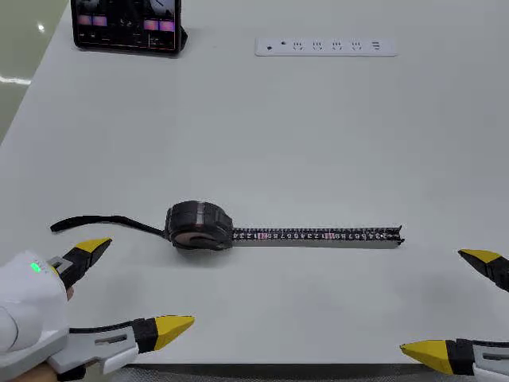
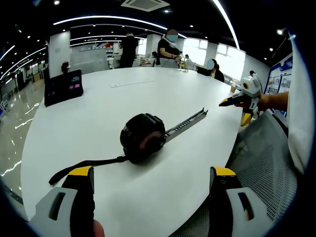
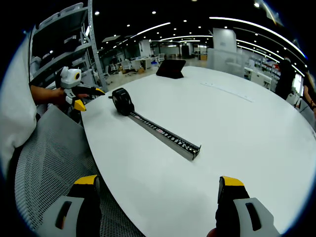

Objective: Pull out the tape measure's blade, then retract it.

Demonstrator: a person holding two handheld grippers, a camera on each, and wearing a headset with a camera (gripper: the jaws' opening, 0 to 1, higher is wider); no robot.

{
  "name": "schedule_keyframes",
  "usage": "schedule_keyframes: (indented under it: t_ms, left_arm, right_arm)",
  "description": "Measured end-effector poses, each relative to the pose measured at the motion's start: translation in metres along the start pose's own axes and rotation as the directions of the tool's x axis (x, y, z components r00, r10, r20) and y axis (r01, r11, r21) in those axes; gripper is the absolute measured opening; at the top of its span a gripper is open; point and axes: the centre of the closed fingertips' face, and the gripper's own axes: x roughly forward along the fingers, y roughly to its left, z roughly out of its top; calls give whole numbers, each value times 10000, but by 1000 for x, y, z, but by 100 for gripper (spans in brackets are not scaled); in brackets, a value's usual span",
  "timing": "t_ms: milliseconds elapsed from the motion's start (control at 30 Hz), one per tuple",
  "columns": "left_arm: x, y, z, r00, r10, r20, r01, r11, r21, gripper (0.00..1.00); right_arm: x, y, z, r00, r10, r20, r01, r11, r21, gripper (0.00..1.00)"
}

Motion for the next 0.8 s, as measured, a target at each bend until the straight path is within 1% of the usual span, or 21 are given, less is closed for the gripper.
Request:
schedule_keyframes:
  t_ms: [233, 367, 433, 467, 500, 667, 800]
  left_arm:
    - [6, -5, 4, 9999, -106, 65, 106, 9999, 0, 94]
    - [9, -5, 6, 9999, -115, 94, 116, 9999, -56, 94]
    - [13, -4, 5, 10000, -53, -50, 52, 9998, -172, 94]
    - [14, -4, 6, 9999, -110, -12, 110, 9993, -351, 94]
    - [15, -4, 7, 10000, -61, 1, 61, 9991, -423, 94]
    - [23, -5, 9, 10000, -31, -71, 27, 9988, -492, 93]
    - [29, -4, 13, 10000, 55, -31, -56, 9986, -533, 93]
  right_arm:
    - [0, -1, -1, 10000, 5, 8, -5, 10000, 33, 99]
    - [0, -2, 1, 10000, 1, 28, -1, 10000, 32, 99]
    - [1, -3, 2, 10000, -1, 44, 1, 10000, 37, 99]
    - [1, -3, 2, 10000, 5, 51, -5, 10000, 42, 99]
    - [1, -3, 2, 10000, 11, 53, -11, 10000, 43, 99]
    - [2, -5, 3, 10000, 23, 70, -23, 10000, 52, 99]
    - [2, -7, 4, 10000, 5, 82, -6, 10000, 47, 99]
